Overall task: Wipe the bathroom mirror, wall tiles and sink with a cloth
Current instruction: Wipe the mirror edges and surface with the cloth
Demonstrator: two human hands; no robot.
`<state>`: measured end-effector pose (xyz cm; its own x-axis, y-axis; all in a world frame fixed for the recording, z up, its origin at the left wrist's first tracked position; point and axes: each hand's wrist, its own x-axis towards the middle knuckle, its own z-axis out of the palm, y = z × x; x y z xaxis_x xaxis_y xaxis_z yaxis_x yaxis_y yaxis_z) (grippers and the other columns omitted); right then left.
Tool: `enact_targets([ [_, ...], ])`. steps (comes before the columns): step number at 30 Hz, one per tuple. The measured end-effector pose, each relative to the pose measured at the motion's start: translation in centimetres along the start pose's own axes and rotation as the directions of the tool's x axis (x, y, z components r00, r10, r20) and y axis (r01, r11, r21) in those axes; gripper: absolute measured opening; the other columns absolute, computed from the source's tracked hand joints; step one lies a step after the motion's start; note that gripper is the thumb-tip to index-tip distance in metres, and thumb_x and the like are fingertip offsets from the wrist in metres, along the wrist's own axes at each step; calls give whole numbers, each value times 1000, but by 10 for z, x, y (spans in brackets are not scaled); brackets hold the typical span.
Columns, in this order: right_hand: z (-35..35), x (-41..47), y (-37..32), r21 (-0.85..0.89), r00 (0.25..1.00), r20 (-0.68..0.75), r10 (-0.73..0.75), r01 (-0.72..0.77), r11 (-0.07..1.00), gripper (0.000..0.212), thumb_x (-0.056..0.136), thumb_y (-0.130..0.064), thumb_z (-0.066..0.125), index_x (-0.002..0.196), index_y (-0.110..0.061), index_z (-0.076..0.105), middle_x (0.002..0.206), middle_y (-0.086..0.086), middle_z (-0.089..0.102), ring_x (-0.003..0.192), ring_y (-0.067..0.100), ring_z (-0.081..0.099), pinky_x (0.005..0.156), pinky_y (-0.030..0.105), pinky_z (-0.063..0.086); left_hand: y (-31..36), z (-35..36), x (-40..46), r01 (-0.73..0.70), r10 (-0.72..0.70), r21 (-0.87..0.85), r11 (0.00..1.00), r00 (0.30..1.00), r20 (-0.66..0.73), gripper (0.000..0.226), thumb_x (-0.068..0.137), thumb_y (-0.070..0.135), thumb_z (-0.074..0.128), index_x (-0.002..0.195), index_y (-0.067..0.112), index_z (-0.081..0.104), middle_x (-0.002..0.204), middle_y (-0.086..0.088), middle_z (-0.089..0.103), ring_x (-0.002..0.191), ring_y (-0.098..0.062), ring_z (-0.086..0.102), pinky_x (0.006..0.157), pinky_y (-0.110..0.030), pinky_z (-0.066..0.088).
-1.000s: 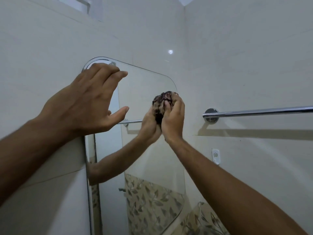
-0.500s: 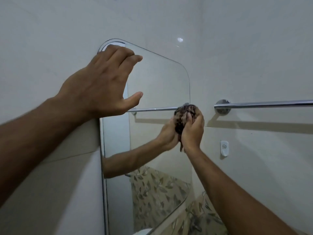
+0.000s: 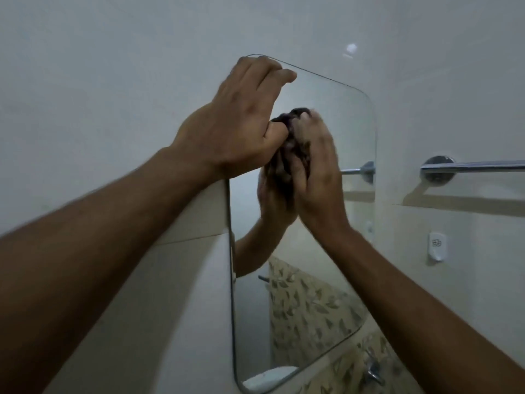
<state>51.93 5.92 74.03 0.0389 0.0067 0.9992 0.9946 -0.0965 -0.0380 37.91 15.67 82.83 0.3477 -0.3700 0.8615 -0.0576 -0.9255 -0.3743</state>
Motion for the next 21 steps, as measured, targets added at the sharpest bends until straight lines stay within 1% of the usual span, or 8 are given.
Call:
enact_targets([
  [2, -3, -15, -4, 7, 985, 104, -140, 140, 990, 54, 101, -15, 46, 153, -3, 33, 163, 11, 27, 152, 19, 23, 125, 31, 21, 0, -1, -1, 12, -13, -45, 999, 1000, -16, 64, 81, 26, 33, 141, 8, 46, 139, -7, 46, 135, -17, 34, 104, -17, 28],
  [4, -6, -12, 8, -1, 987, 96, -126, 127, 992, 54, 101, -12, 46, 153, -5, 34, 163, 12, 28, 152, 18, 23, 125, 31, 21, 1, -2, -1, 35, -38, -88, 995, 999, -29, 63, 80, 23, 33, 140, 10, 46, 139, -5, 45, 134, -15, 35, 103, -20, 34],
  [9, 2, 14, 12, 74, 939, -175, 295, -286, 955, 51, 106, -24, 44, 154, -12, 33, 161, 9, 33, 148, 18, 31, 122, 31, 28, 2, -4, 0, 59, -66, -124, 991, 996, -55, 64, 79, 22, 30, 140, 10, 45, 134, -3, 46, 126, -12, 36, 100, -23, 36],
  [11, 8, 5, -9, 58, 971, -120, 206, -200, 978, 52, 105, -22, 42, 155, -8, 32, 162, 11, 30, 150, 21, 28, 124, 31, 25, 2, -6, 0, 67, -80, -161, 985, 994, -72, 66, 78, 25, 28, 140, 11, 45, 132, -3, 47, 122, -10, 36, 101, -22, 37],
  [13, 13, -17, -32, 40, 1000, 12, -18, 17, 999, 54, 101, -12, 47, 153, -2, 33, 162, 15, 29, 151, 25, 26, 125, 36, 22, 3, -7, -1, 69, -90, -208, 976, 991, -96, 68, 77, 27, 27, 140, 11, 46, 128, -3, 48, 116, -7, 35, 100, -22, 37],
  [15, 14, -35, -43, 47, 977, 118, -175, 170, 984, 56, 96, -1, 54, 149, 4, 36, 159, 21, 32, 150, 30, 27, 125, 40, 23, 3, -9, -2, 55, -84, -230, 972, 989, -118, 68, 76, 27, 27, 139, 10, 47, 125, -6, 49, 113, -6, 34, 98, -18, 35],
  [17, 11, -25, -43, 51, 973, 126, -192, 187, 981, 57, 94, 1, 55, 148, 5, 37, 157, 23, 33, 149, 31, 29, 125, 38, 22, 2, -12, -2, 35, -76, -247, 968, 985, -157, 64, 78, 24, 28, 136, 7, 49, 123, -9, 50, 109, -8, 35, 94, -11, 31],
  [21, 16, 31, -44, 54, 1000, 8, -30, 30, 998, 53, 100, -18, 44, 149, 1, 37, 158, 19, 35, 148, 30, 32, 123, 29, 21, 1, -13, 0, 25, -80, -265, 964, 976, -200, 62, 80, 26, 31, 134, 2, 50, 124, -15, 52, 110, -10, 37, 91, -7, 30],
])
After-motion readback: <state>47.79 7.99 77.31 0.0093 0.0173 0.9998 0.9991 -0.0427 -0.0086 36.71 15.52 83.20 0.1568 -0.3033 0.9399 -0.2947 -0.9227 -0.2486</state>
